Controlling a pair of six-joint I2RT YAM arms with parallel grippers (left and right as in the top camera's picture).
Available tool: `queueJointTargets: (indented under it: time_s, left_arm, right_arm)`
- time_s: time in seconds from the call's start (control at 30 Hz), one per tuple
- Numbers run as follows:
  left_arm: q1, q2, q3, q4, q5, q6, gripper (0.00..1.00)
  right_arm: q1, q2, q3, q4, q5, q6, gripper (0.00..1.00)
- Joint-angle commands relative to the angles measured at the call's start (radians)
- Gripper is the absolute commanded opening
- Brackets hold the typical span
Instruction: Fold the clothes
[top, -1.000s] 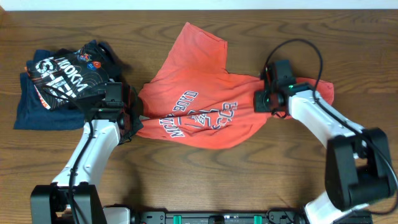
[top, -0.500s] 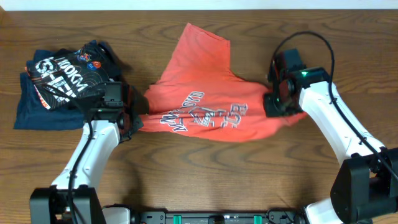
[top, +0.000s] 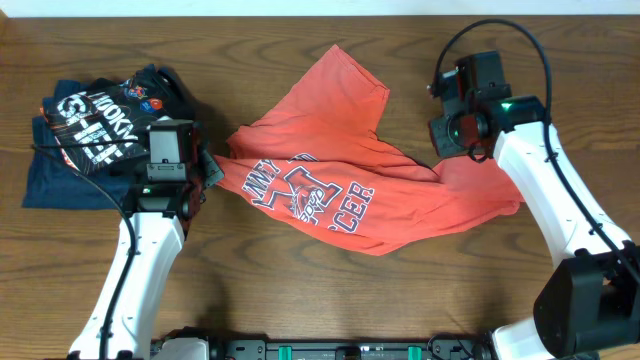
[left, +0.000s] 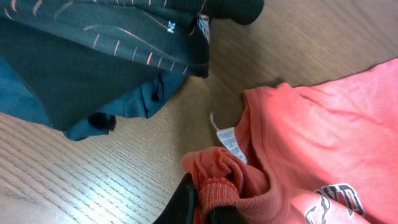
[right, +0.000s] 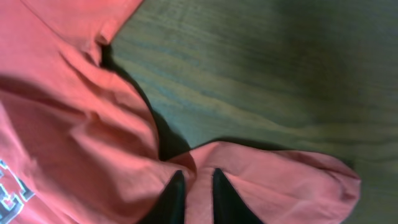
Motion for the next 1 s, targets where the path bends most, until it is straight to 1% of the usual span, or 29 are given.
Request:
queueJointTargets:
  time_s: [0.0, 0.03, 0.07, 0.13, 0.17, 0.23, 0.3, 0.37, 0.53, 0.57, 0.6, 0.63, 0.67, 0.7, 0.73, 0.8, 0.87, 0.93, 0.97]
  left_arm:
    - [0.003, 0.029, 0.019, 0.004, -0.027, 0.013, 0.06]
    - [0.003, 0.037, 0.019, 0.008, -0.027, 0.013, 0.06]
    - [0.003, 0.043, 0.019, 0.010, -0.027, 0.013, 0.06]
    - [0.003, 0.052, 0.019, 0.008, -0.027, 0.013, 0.06]
    - [0.003, 0.053, 0.019, 0.005, -0.027, 0.013, 0.06]
    - [0.003, 0.053, 0.019, -0.003, -0.027, 0.013, 0.06]
    - [0.003, 0.053, 0.019, -0.010, -0.027, 0.013, 0.06]
    - [0.003, 0.053, 0.019, -0.018, -0.027, 0.013, 0.06]
    - [0.003, 0.053, 0.019, -0.049, -0.027, 0.013, 0.06]
    - [0.003, 0.053, 0.019, -0.052, -0.027, 0.013, 0.06]
    - [0.003, 0.053, 0.019, -0.053, -0.027, 0.013, 0.06]
    - [0.003, 0.053, 0.019, -0.053, -0.027, 0.013, 0.06]
    - [0.003, 0.053, 0.019, -0.055, -0.026, 0.013, 0.06]
    - [0.003, 0.053, 0.019, -0.057, -0.026, 0.013, 0.06]
    - [0.003, 0.053, 0.019, -0.060, -0.027, 0.013, 0.06]
    - [0.003, 0.053, 0.019, -0.067, -0.027, 0.013, 0.06]
    - [0.003, 0.053, 0.019, -0.077, -0.027, 0.013, 0.06]
    - [0.003, 0.053, 0.019, -0.089, -0.027, 0.013, 0.06]
    - [0.003, 0.053, 0.019, -0.093, -0.027, 0.013, 0.06]
  right_arm:
    - [0.000, 0.006, 0.008, -0.047, -0.115, 0.058, 0.27]
    - [0.007, 0.006, 0.004, -0.073, -0.136, 0.040, 0.31]
    - [0.016, 0.006, -0.004, -0.102, -0.150, 0.000, 0.38]
    - [0.032, 0.006, -0.023, -0.163, -0.154, -0.107, 0.54]
    - [0.043, 0.006, -0.037, -0.190, -0.147, -0.163, 0.60]
    - [0.057, 0.006, -0.070, -0.201, -0.126, -0.232, 0.61]
    - [0.063, 0.006, -0.107, -0.174, -0.121, -0.277, 0.64]
    - [0.070, 0.006, -0.142, -0.136, -0.122, -0.311, 0.64]
    - [0.077, 0.006, -0.214, -0.098, -0.138, -0.391, 0.54]
    - [0.077, 0.006, -0.227, -0.084, -0.137, -0.394, 0.47]
    - [0.077, 0.006, -0.240, -0.063, -0.137, -0.393, 0.34]
    - [0.077, 0.006, -0.249, -0.040, -0.134, -0.393, 0.19]
    - [0.077, 0.006, -0.256, -0.013, -0.124, -0.383, 0.08]
    - [0.077, 0.006, -0.258, 0.024, -0.093, -0.351, 0.01]
    - [0.077, 0.006, -0.257, 0.075, -0.034, -0.283, 0.01]
    - [0.077, -0.003, -0.237, 0.149, 0.065, -0.205, 0.01]
    - [0.074, -0.013, -0.196, 0.250, 0.206, -0.139, 0.01]
    - [0.061, -0.015, -0.139, 0.435, 0.385, -0.035, 0.01]
    - [0.051, -0.013, -0.117, 0.539, 0.409, -0.005, 0.01]
